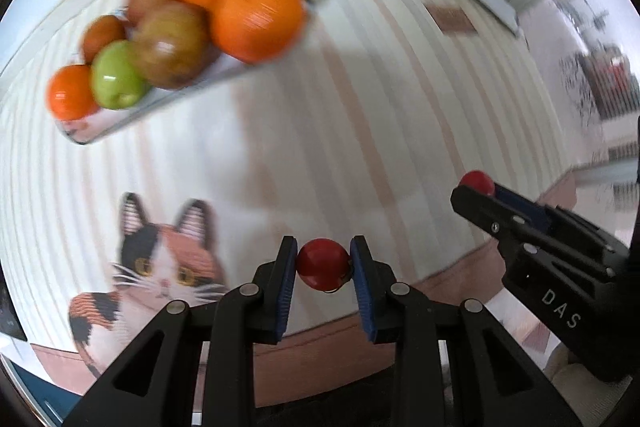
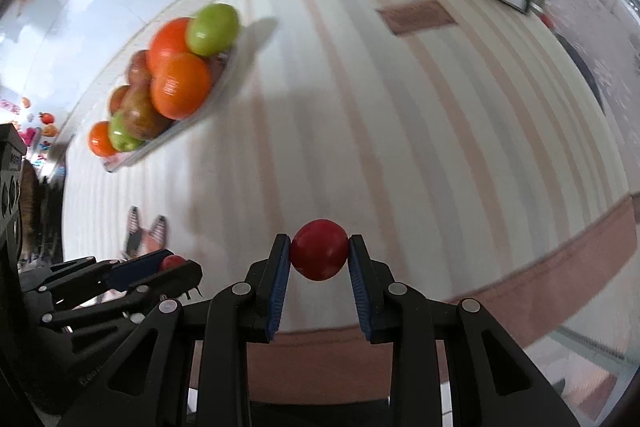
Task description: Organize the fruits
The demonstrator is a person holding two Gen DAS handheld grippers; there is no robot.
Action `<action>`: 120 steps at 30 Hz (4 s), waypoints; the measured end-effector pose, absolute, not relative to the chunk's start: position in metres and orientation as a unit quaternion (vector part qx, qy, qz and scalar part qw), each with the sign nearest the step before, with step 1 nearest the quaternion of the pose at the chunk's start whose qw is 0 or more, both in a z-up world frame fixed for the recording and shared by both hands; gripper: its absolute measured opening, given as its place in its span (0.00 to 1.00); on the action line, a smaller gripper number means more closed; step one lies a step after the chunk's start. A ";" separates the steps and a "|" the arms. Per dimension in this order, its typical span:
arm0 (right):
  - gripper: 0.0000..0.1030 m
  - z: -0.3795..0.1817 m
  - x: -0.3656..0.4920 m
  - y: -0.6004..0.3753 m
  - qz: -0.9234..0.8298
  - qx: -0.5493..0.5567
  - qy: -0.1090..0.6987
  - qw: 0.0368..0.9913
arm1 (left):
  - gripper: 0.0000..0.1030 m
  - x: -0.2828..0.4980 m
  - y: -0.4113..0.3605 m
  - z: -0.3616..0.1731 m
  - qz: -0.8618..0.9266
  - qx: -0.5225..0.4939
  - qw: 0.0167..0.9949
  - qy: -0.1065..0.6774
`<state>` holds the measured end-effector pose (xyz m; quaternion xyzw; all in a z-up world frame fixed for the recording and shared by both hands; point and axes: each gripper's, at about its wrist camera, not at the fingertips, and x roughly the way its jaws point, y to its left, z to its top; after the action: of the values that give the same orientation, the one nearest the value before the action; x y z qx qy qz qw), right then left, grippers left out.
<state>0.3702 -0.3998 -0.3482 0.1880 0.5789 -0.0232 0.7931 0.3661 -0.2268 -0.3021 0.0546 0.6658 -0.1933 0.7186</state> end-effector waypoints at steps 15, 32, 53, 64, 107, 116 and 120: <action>0.31 -0.323 0.479 -0.267 0.134 0.165 0.563 0.799 | 0.24 0.468 -0.075 -0.275 -0.086 -0.082 0.754 0.645; 0.31 -0.384 0.513 -0.195 0.112 0.267 0.537 0.792 | 0.24 0.568 -0.033 -0.293 -0.104 -0.090 0.732 0.668; 0.71 -0.371 0.510 -0.184 0.047 0.290 0.519 0.803 | 0.77 0.592 -0.014 -0.301 -0.096 -0.051 0.731 0.674; 0.88 -0.307 0.488 -0.214 0.003 0.151 0.520 0.841 | 0.77 0.506 0.004 -0.264 -0.059 -0.027 0.777 0.627; 0.97 -0.129 0.305 -0.253 0.018 0.028 0.407 0.913 | 0.77 0.292 -0.043 -0.108 -0.016 -0.012 0.885 0.464; 0.97 -0.084 0.224 -0.239 -0.006 0.042 0.367 0.929 | 0.77 0.228 -0.026 -0.069 -0.045 -0.002 0.906 0.422; 0.97 -0.065 0.185 -0.229 -0.018 0.043 0.347 0.937 | 0.77 0.202 -0.018 -0.056 -0.059 0.000 0.911 0.409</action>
<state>0.1847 -0.2294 -0.0647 0.0433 0.3472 -0.0180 0.9366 0.2022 -0.0181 -0.0557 -0.0003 0.4092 -0.0588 0.9106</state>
